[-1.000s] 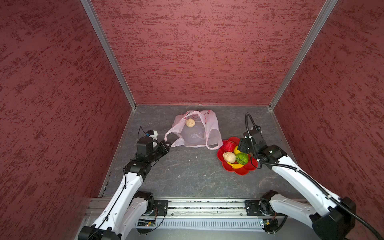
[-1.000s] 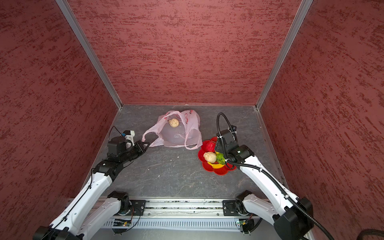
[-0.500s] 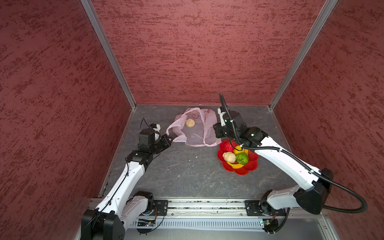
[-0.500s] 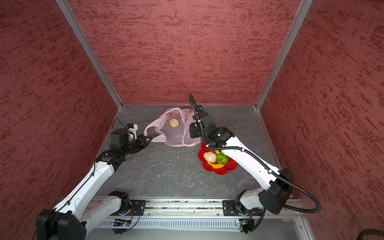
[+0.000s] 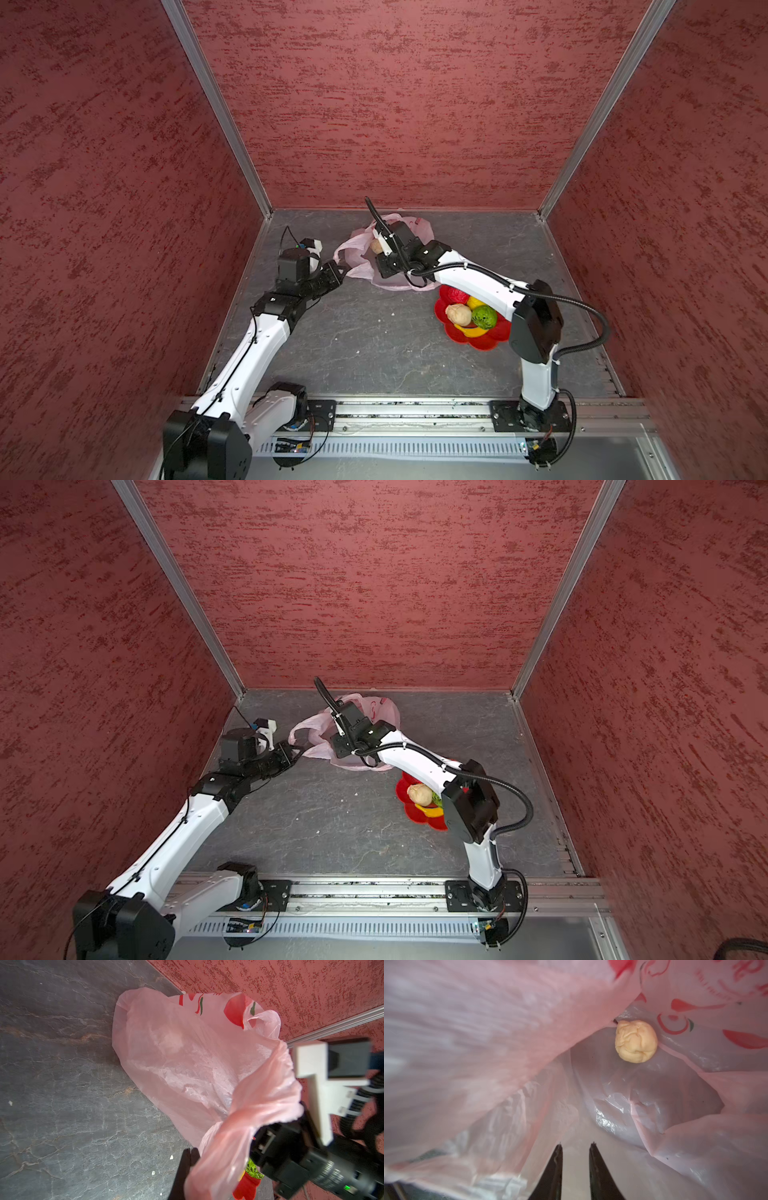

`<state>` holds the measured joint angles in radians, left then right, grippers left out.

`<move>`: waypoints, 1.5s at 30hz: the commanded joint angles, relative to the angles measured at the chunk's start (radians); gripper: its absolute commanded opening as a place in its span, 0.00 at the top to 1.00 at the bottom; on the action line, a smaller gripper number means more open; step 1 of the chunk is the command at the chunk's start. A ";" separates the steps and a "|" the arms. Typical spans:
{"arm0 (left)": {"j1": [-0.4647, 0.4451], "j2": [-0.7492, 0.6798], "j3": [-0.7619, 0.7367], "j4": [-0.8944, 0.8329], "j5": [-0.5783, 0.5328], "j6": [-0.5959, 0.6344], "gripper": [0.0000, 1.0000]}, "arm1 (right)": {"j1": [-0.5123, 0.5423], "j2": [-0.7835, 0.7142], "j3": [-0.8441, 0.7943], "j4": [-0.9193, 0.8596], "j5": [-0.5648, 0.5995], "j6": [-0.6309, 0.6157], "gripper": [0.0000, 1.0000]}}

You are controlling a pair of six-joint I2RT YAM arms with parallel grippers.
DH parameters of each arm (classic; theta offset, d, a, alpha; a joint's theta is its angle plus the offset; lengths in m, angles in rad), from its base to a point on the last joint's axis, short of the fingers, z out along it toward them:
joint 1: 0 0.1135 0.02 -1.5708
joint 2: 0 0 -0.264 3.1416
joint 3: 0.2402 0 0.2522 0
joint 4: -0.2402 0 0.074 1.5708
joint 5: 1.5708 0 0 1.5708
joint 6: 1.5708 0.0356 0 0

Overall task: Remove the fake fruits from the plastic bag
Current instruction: 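Move the open right gripper from the plate back over the bag opening, then lower the right gripper into the bag while the left gripper pulls the handle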

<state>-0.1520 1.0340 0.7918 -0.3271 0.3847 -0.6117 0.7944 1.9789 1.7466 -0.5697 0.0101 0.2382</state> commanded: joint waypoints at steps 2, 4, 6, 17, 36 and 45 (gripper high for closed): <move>0.002 0.003 0.033 -0.012 -0.014 0.015 1.00 | -0.029 0.055 0.065 -0.015 -0.026 -0.030 0.77; 0.003 0.006 0.041 -0.015 -0.027 0.016 1.00 | -0.030 0.081 0.077 -0.027 -0.038 -0.047 0.79; 0.006 0.013 0.052 -0.016 -0.035 0.018 1.00 | -0.031 0.092 0.074 -0.034 -0.039 -0.059 0.79; 0.014 0.045 0.091 -0.002 -0.049 0.010 1.00 | -0.086 0.237 0.203 -0.076 -0.050 -0.063 0.76; 0.074 0.187 0.179 -0.067 0.018 0.050 1.00 | -0.133 0.411 0.434 -0.080 0.022 0.123 0.50; 0.097 0.273 0.203 -0.033 0.070 0.046 1.00 | -0.136 0.518 0.565 -0.076 0.060 0.231 0.34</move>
<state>-0.0654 1.2922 0.9630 -0.3809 0.4225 -0.5858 0.6609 2.4744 2.2684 -0.6472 0.0242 0.4156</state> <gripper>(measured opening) 0.047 0.650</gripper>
